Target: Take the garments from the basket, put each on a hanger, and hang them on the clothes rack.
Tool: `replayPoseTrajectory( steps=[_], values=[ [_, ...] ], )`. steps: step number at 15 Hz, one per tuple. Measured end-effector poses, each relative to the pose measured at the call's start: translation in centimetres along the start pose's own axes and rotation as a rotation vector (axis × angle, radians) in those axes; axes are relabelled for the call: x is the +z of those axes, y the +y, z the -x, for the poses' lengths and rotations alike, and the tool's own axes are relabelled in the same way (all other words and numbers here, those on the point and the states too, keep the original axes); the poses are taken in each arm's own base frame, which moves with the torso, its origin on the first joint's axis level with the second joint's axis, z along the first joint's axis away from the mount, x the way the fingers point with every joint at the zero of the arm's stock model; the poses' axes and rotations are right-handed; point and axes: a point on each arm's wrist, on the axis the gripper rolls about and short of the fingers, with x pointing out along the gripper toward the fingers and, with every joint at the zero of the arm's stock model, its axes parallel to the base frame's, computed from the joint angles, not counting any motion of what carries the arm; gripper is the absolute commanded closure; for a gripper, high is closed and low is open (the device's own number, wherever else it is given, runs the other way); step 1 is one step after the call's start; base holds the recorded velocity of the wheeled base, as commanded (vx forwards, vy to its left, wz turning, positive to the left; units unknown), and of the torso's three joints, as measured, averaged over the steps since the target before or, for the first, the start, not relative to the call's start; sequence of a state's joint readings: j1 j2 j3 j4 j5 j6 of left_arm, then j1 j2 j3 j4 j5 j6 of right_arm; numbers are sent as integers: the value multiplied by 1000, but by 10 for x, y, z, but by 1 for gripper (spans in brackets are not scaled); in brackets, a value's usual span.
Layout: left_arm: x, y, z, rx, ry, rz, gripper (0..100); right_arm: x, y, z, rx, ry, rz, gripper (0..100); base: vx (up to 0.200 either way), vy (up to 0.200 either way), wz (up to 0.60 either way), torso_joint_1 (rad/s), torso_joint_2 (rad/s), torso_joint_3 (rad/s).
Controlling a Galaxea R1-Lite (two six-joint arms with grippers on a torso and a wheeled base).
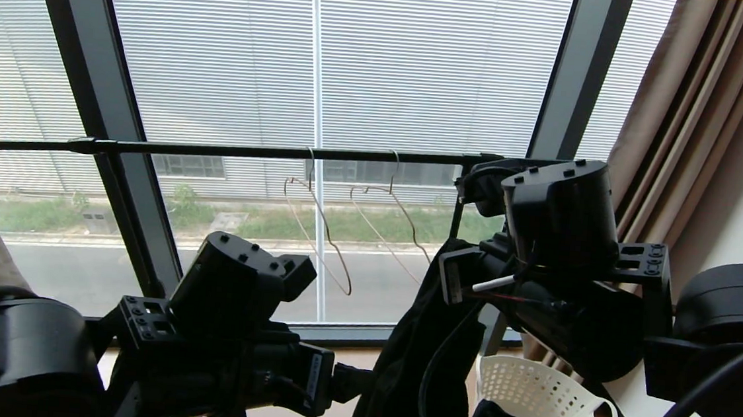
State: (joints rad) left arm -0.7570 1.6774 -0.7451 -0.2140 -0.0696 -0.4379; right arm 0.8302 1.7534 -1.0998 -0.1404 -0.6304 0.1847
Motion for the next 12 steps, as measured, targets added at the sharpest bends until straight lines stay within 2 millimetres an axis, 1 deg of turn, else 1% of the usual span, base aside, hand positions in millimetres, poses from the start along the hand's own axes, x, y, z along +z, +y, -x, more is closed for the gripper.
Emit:
replayPoseTrajectory(
  steps=[6, 9, 12],
  values=[
    [-2, -3, -38, 10, 50, -5, 0, 2, 13, 12, 46, -19, -11, 100, 0, 0, 0, 0, 0, 0],
    [-7, -8, -44, 20, 63, -23, 0, 3, 15, 12, 31, -26, -12, 100, 0, 0, 0, 0, 0, 0],
    [-10, -14, -43, 7, 70, -37, 0, 2, 16, 10, 28, -25, -10, 100, 0, 0, 0, 0, 0, 0]
  ],
)
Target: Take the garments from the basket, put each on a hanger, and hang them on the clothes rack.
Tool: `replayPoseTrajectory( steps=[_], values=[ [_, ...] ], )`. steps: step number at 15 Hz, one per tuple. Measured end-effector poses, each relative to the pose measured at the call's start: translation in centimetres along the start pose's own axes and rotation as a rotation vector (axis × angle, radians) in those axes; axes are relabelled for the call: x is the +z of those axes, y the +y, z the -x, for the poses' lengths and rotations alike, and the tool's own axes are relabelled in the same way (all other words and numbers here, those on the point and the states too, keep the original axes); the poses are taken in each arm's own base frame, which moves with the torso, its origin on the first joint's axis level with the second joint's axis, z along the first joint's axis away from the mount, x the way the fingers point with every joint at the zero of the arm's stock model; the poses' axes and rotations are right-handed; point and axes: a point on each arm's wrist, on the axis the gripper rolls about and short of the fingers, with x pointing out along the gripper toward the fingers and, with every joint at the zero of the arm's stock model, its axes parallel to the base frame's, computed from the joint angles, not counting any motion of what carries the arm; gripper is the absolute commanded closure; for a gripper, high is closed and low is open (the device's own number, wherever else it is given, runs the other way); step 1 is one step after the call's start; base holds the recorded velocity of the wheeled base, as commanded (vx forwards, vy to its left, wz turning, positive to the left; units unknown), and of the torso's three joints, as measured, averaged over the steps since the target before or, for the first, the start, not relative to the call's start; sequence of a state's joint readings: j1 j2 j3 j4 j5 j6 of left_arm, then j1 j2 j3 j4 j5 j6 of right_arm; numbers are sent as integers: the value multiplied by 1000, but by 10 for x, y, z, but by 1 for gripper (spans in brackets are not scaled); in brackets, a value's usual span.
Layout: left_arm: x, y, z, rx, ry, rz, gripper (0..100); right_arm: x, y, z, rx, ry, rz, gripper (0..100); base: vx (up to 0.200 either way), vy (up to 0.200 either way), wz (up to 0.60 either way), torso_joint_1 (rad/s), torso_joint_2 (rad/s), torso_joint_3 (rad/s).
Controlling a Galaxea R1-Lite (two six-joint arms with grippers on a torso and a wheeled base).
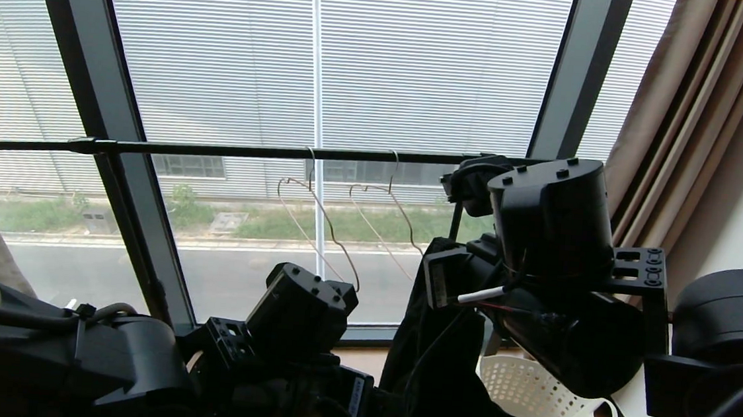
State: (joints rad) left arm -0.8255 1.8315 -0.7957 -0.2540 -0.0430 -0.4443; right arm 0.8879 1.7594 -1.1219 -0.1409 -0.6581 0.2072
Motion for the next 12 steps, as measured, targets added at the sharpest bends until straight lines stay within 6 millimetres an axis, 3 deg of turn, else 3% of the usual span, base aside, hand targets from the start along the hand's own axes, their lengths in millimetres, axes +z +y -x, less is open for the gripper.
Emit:
replayPoseTrajectory(
  steps=[8, 12],
  values=[
    [0, -5, -3, -8, 0, -11, 0, 2, 4, 3, 15, -8, -3, 100, 0, 0, 0, 0, 0, 0],
    [5, 4, -25, 133, -31, 15, 0, 5, 4, 13, 35, -25, -12, 100, 0, 0, 0, 0, 0, 0]
  ],
)
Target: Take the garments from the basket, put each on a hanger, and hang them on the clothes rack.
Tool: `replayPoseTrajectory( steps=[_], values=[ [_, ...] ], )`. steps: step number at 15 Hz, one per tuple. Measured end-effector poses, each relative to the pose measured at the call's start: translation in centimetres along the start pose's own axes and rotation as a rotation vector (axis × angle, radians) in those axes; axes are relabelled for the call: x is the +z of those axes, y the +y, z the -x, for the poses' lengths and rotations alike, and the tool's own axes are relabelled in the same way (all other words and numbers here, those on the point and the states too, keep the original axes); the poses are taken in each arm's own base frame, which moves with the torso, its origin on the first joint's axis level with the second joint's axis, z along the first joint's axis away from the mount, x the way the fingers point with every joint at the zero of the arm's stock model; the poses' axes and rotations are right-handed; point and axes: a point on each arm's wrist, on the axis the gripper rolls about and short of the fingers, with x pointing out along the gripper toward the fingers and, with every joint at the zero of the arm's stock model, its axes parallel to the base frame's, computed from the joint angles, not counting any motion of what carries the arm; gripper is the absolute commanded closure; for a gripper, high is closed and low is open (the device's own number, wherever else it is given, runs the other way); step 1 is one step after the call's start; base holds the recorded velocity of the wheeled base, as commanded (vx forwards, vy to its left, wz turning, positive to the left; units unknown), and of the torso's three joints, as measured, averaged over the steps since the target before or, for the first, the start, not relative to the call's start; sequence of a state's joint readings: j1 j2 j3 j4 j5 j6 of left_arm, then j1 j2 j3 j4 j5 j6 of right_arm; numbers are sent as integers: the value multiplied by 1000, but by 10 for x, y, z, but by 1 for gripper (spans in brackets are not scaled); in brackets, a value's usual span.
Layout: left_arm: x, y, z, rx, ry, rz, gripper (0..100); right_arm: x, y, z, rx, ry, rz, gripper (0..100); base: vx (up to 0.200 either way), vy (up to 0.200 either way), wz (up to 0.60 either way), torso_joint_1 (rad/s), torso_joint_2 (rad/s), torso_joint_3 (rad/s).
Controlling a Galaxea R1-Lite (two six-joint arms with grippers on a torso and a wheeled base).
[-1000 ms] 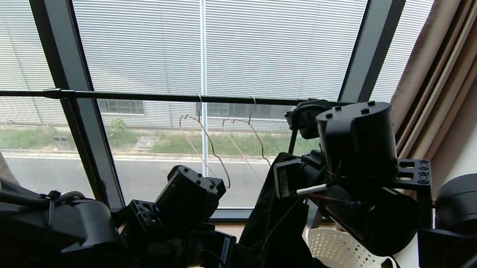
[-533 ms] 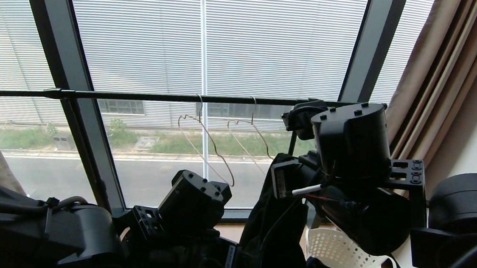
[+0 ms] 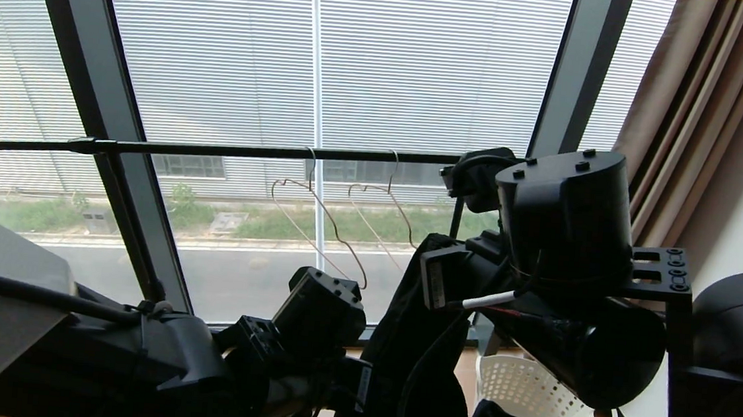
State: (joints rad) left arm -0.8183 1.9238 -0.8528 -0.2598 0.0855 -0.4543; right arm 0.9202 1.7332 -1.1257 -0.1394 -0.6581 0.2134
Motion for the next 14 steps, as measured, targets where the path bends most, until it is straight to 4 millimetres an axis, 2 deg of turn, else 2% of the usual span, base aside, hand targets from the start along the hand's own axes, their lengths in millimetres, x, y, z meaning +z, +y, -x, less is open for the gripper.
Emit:
replayPoseTrajectory(
  steps=[4, 8, 9, 14],
  values=[
    [-5, 4, -9, 48, 19, 9, 0, 2, -14, 10, -12, -11, -21, 100, 0, 0, 0, 0, 0, 0],
    [-12, 9, 2, 85, 16, 6, 0, 6, -40, 10, -75, -21, -68, 100, 0, 0, 0, 0, 0, 0],
    [-15, 11, 6, 89, 18, 5, 100, 6, -45, 11, -88, -22, -88, 100, 0, 0, 0, 0, 0, 0],
    [-26, 16, 27, 102, 7, -3, 100, 5, -64, 8, -142, -22, -154, 100, 0, 0, 0, 0, 0, 0]
  ],
)
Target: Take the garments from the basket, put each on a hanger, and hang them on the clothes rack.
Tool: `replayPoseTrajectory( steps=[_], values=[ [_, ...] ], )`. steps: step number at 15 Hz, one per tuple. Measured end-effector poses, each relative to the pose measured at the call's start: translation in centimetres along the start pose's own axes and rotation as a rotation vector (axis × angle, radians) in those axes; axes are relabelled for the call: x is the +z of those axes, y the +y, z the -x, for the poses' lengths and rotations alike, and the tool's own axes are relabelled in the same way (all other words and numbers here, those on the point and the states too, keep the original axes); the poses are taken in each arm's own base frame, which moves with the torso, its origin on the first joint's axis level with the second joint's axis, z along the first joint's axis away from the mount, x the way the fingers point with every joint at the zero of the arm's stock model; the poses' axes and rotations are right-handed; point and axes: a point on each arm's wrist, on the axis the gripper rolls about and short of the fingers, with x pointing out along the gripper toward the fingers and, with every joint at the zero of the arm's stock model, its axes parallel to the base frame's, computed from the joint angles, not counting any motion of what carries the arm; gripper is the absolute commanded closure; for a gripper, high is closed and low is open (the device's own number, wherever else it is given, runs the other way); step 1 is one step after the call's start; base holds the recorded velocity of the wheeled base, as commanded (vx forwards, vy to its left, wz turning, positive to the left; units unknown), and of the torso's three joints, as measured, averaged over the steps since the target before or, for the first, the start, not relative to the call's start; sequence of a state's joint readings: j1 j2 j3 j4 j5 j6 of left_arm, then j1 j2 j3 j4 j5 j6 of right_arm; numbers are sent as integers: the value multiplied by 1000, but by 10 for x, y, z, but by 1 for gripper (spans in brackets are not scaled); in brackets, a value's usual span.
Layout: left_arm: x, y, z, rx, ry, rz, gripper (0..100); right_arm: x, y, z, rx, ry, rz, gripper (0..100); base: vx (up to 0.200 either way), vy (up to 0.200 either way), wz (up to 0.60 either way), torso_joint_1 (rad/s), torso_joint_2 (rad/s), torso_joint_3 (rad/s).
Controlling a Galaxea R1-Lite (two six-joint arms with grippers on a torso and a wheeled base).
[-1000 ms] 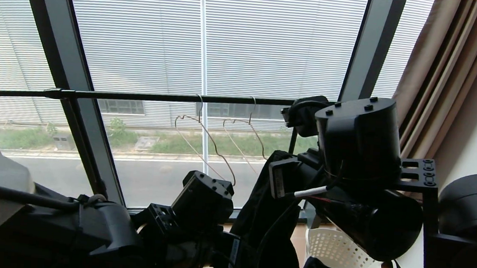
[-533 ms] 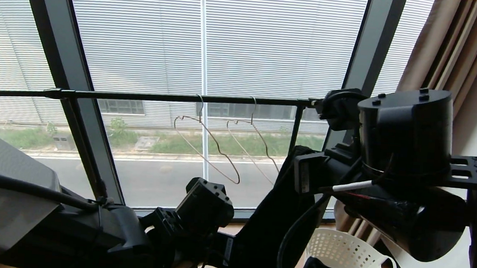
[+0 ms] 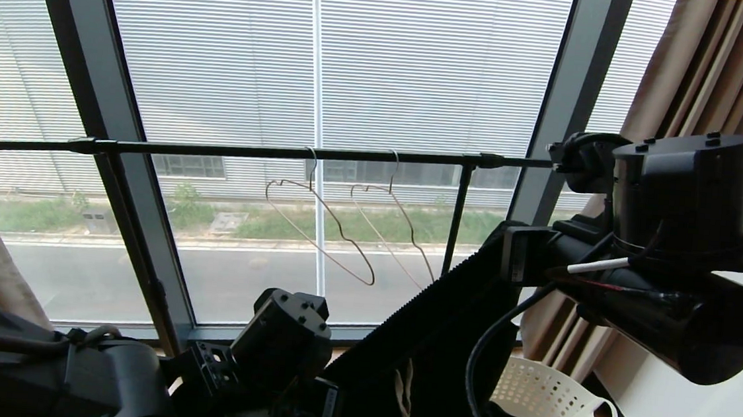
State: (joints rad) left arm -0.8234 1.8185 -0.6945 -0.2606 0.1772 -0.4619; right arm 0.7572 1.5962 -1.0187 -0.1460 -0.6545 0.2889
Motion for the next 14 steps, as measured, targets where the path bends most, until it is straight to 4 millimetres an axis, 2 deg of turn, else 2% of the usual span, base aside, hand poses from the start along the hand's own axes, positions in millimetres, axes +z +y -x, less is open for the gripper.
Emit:
replayPoseTrajectory(
  steps=[2, 5, 10, 14],
  values=[
    [-2, 3, 8, 14, -16, 0, 100, -1, -7, 0, -17, 2, -8, 100, 0, 0, 0, 0, 0, 0],
    [-1, 12, 26, 29, -63, 20, 100, -13, -22, 2, -34, 37, 3, 100, 0, 0, 0, 0, 0, 0],
    [16, 36, 50, 77, -118, 84, 100, -25, -29, 4, -28, 75, 62, 100, 0, 0, 0, 0, 0, 0],
    [36, 45, 65, 103, -63, 93, 100, -32, -29, 5, 26, 110, 80, 100, 0, 0, 0, 0, 0, 0]
  ],
)
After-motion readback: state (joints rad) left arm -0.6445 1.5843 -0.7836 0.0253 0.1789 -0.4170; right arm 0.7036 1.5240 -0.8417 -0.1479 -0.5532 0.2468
